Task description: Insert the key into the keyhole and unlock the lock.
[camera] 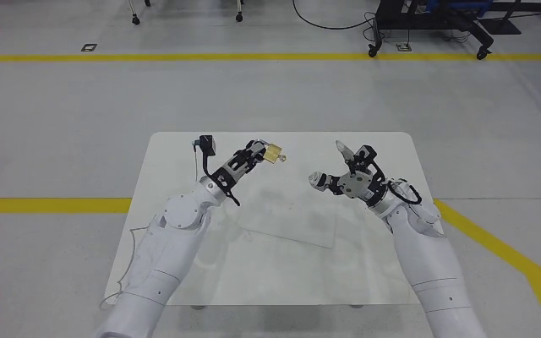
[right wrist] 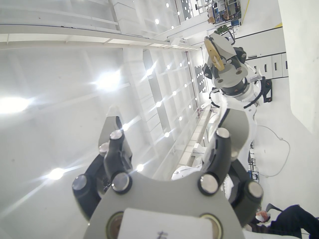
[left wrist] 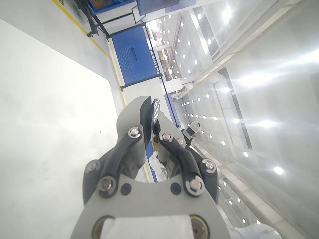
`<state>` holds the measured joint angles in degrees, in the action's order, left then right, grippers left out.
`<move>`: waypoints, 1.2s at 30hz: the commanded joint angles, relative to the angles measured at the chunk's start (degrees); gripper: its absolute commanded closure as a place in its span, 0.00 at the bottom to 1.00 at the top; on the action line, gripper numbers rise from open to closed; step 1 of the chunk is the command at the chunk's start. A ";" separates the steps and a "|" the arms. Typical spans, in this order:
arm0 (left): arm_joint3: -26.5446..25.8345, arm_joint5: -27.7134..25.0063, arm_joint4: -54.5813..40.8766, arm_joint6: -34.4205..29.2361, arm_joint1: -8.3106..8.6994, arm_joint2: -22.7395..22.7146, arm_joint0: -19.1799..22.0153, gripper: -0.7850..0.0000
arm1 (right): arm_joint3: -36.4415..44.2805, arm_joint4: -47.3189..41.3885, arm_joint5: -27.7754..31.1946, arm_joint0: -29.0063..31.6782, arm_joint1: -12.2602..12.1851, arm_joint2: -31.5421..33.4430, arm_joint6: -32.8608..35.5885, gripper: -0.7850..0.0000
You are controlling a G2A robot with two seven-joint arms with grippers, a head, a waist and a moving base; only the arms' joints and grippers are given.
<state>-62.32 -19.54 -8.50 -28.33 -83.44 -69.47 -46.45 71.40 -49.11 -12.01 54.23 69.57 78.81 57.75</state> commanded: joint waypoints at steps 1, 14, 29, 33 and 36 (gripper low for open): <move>0.00 0.15 0.03 0.05 0.03 -0.04 -0.06 1.00 | -0.01 -0.01 -0.01 0.00 0.00 -0.01 -0.01 0.00; -2.03 5.94 14.52 3.15 0.44 3.05 -0.61 1.00 | -0.01 -0.01 -0.01 0.00 0.00 -0.01 -0.01 0.00; 5.10 18.99 38.26 -5.64 -0.66 16.29 4.41 1.00 | -0.01 -0.01 -0.01 0.00 0.00 -0.01 -0.01 0.00; 6.88 19.01 38.40 -5.54 -1.28 17.52 5.51 0.82 | -0.01 -0.01 -0.01 0.00 0.00 -0.01 -0.01 0.00; 7.80 18.97 39.14 -5.89 -1.50 18.13 5.89 0.66 | -0.01 -0.01 -0.01 0.00 0.00 -0.01 -0.01 0.00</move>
<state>-54.88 -0.61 30.19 -34.16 -84.88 -51.57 -40.66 71.40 -49.12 -12.02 54.22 69.57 78.80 57.74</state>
